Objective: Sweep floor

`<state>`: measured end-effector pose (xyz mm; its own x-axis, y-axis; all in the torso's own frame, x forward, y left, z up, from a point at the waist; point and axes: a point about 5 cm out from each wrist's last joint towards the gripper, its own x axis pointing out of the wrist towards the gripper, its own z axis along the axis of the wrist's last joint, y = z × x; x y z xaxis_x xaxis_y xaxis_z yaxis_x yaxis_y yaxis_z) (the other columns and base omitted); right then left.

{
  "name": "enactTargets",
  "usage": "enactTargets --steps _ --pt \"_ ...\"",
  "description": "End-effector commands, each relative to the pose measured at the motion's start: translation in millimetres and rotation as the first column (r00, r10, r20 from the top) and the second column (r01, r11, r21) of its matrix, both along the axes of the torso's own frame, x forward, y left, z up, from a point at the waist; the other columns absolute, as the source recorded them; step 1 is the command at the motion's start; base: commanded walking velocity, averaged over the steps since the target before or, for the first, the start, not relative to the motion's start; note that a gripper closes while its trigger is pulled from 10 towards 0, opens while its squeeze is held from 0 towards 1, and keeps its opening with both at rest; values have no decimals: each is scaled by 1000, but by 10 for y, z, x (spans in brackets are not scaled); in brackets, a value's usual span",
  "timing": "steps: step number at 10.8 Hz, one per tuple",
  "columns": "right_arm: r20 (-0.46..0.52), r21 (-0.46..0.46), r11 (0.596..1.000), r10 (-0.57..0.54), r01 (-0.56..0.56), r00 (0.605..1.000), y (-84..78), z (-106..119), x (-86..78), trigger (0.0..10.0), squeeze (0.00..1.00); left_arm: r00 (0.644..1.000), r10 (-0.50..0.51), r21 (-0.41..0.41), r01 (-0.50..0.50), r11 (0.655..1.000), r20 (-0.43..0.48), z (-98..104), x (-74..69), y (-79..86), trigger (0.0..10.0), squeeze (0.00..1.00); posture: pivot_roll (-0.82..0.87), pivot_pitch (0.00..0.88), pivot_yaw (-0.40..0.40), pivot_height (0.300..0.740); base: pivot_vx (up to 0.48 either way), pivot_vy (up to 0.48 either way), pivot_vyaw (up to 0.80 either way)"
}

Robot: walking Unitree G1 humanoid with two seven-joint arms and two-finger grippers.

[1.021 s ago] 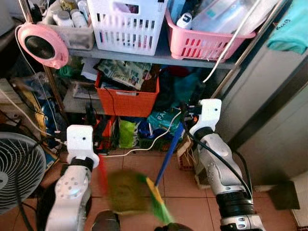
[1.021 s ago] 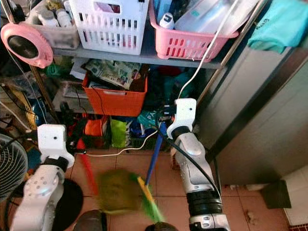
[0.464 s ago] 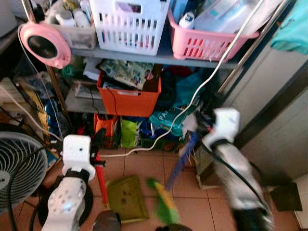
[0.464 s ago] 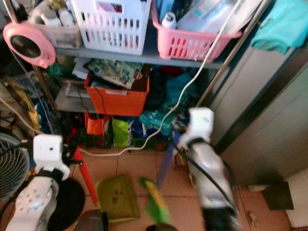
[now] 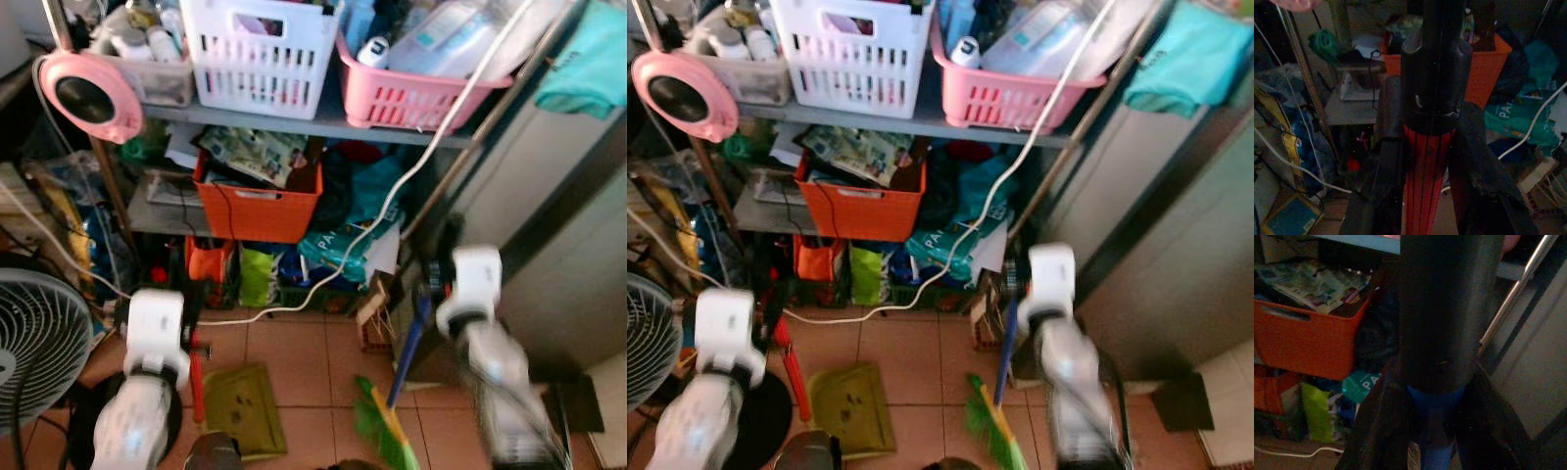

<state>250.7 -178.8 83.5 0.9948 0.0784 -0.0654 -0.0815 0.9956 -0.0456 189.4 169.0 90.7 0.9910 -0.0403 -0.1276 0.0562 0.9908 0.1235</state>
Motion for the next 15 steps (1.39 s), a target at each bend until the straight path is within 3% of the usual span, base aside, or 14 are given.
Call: enactTargets --steps 1,3,5,9,15 --pt "4 40 999 -25 24 1000 -31 35 -4 10000 0 999 -20 4 20 1000 31 37 15 -52 10000 0 97 0 -101 740 0 0 0" --pt "6 64 992 -112 112 994 -129 27 97 10000 0 998 7 -19 -6 1000 56 46 126 -12 10000 0 73 0 -83 740 0 0 0" --pt "-2 70 994 -86 86 996 -75 34 120 10000 0 997 -28 -18 29 999 66 70 161 -100 10000 0 68 0 -97 740 0 0 -350" --pt "4 89 994 -60 60 998 -14 39 204 10000 0 997 -44 -21 45 999 66 71 141 -104 10000 0 83 0 -95 740 0 0 -130" --pt "5 101 993 -62 62 998 27 53 244 10000 0 997 -54 -23 55 998 56 119 124 -95 10000 0 83 0 -78 740 -369 0 0"
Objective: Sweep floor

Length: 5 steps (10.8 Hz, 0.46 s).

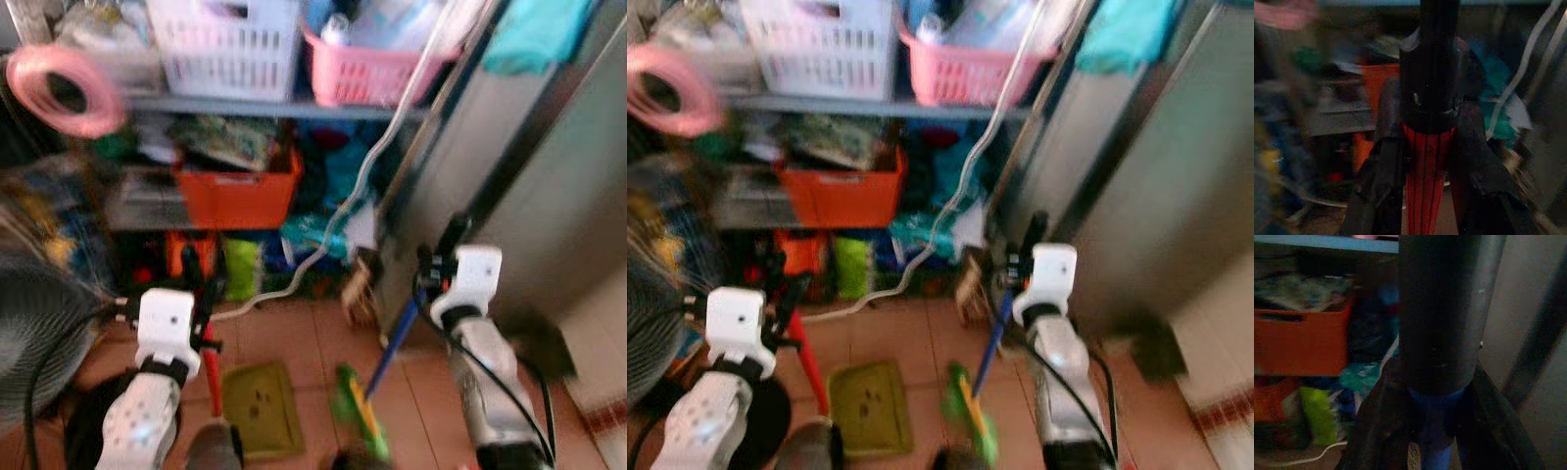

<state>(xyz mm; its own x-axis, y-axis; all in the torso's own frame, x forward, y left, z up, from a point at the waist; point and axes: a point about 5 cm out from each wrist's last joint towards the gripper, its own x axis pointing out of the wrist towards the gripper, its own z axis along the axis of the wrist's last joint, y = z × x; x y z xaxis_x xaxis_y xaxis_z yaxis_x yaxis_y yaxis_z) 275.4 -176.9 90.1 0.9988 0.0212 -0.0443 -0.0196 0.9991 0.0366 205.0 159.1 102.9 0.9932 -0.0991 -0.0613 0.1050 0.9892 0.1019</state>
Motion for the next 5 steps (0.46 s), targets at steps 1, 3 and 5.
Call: enactTargets --steps 1,3,5 --pt "-9 20 1000 -2 2 1000 10 -13 -4 10000 0 1000 1 4 -1 1000 -11 -3 -29 8 10000 0 83 0 -78 740 -326 0 0" --pt "-11 23 1000 -10 10 1000 1 -20 -6 10000 0 1000 -2 7 3 1000 -16 -1 -28 10 10000 0 82 0 -74 740 -283 0 0" --pt "-14 25 999 -21 22 1000 -5 -24 -12 10000 0 1000 -5 17 5 1000 -7 20 -17 19 10000 0 83 3 -72 740 0 0 0"
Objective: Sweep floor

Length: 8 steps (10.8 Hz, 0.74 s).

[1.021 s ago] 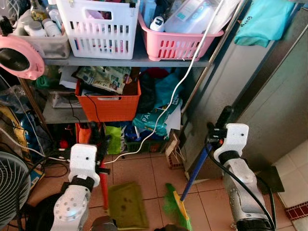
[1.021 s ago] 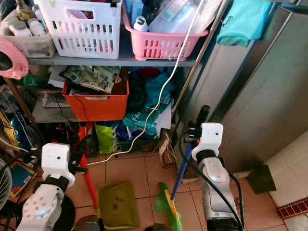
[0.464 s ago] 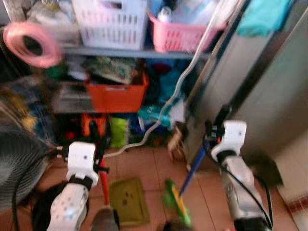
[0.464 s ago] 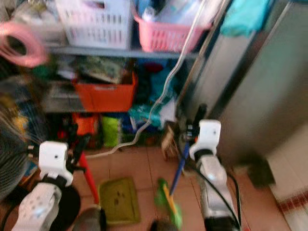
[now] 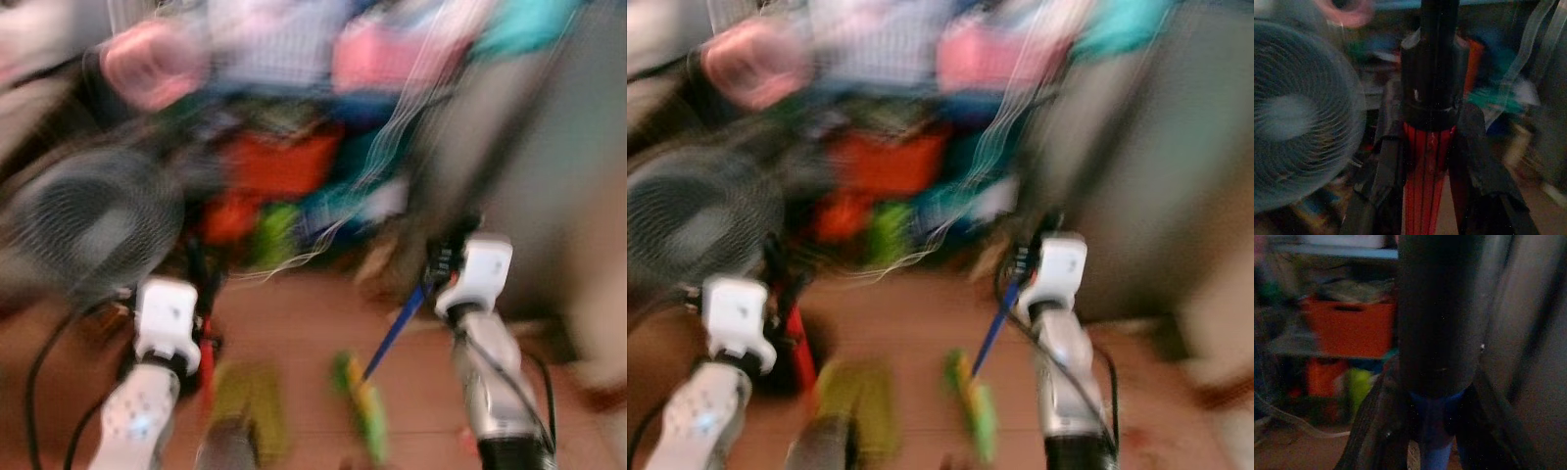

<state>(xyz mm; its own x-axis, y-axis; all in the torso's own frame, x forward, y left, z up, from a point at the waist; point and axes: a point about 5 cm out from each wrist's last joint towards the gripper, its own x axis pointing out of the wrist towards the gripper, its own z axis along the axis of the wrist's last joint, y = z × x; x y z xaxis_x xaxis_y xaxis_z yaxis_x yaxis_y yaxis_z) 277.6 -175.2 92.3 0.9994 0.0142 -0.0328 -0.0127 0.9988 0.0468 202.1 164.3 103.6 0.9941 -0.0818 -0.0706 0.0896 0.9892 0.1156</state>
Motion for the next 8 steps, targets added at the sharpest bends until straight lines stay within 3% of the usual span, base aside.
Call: enactTargets --steps 1,2,8 --pt "-27 14 1000 -17 17 1000 -27 -48 -32 10000 0 1000 -14 3 14 1000 11 31 43 -21 10000 0 83 4 -76 740 0 0 0" --pt "-23 10 1000 -15 15 1000 -26 -39 -24 10000 0 1000 -6 -6 6 1000 16 52 74 -15 10000 0 81 7 -78 740 0 0 0" --pt "-24 3 1000 -16 16 1000 -28 -32 -6 10000 0 999 -31 -33 31 999 21 67 79 -55 10000 0 75 18 -75 740 0 0 -800"
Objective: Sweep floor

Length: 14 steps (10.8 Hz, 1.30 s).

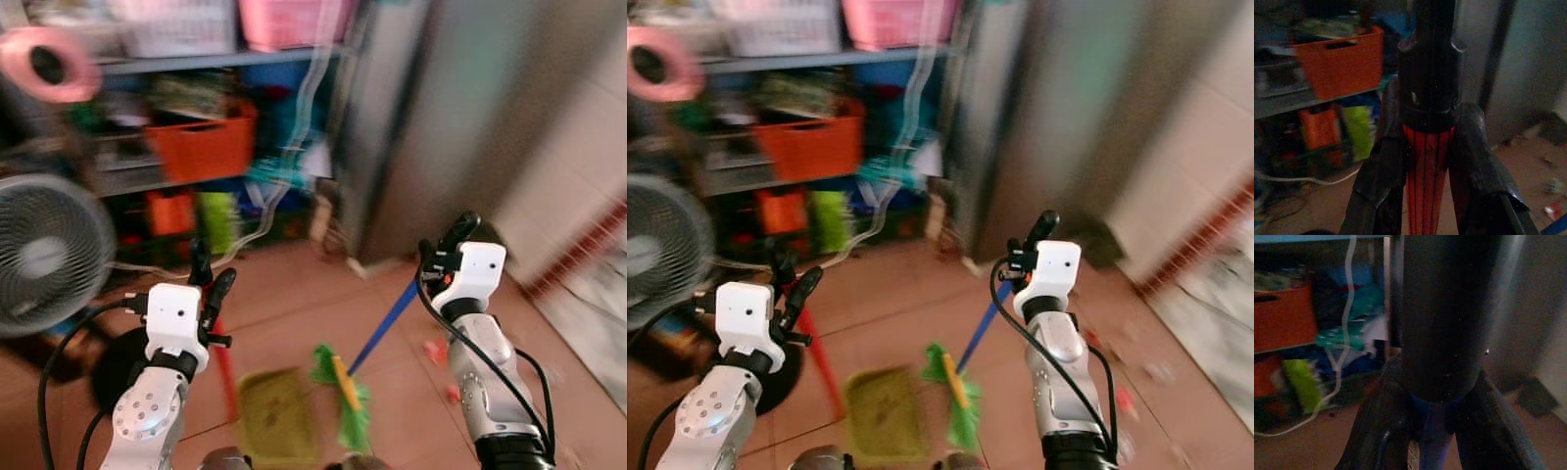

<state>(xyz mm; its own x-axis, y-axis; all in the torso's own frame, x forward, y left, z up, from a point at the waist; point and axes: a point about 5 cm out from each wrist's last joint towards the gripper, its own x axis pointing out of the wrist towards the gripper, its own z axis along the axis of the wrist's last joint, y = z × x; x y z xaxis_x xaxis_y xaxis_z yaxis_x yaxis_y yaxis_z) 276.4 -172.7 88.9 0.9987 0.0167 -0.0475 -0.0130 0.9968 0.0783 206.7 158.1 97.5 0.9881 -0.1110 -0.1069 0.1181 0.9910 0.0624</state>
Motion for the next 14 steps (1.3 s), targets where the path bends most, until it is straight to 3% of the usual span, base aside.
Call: enactTargets --steps 1,5,8,14 --pt "-10 -29 999 -17 17 1000 -52 1 7 10000 0 998 -6 15 5 1000 61 128 35 8 10000 0 74 19 -75 740 0 0 -800" --pt "-8 -50 998 -37 36 999 -88 12 22 10000 0 999 -10 14 9 1000 47 121 39 12 10000 0 74 28 -75 740 0 0 -800" --pt "-17 -109 986 -127 124 992 -255 -1 21 10000 0 1000 -9 14 8 1000 26 111 23 21 10000 0 73 59 -66 740 0 0 -800" --pt "-18 -112 984 -141 138 990 -258 11 45 10000 0 1000 -13 19 13 1000 14 117 57 15 10000 0 65 58 -67 740 0 0 -800"
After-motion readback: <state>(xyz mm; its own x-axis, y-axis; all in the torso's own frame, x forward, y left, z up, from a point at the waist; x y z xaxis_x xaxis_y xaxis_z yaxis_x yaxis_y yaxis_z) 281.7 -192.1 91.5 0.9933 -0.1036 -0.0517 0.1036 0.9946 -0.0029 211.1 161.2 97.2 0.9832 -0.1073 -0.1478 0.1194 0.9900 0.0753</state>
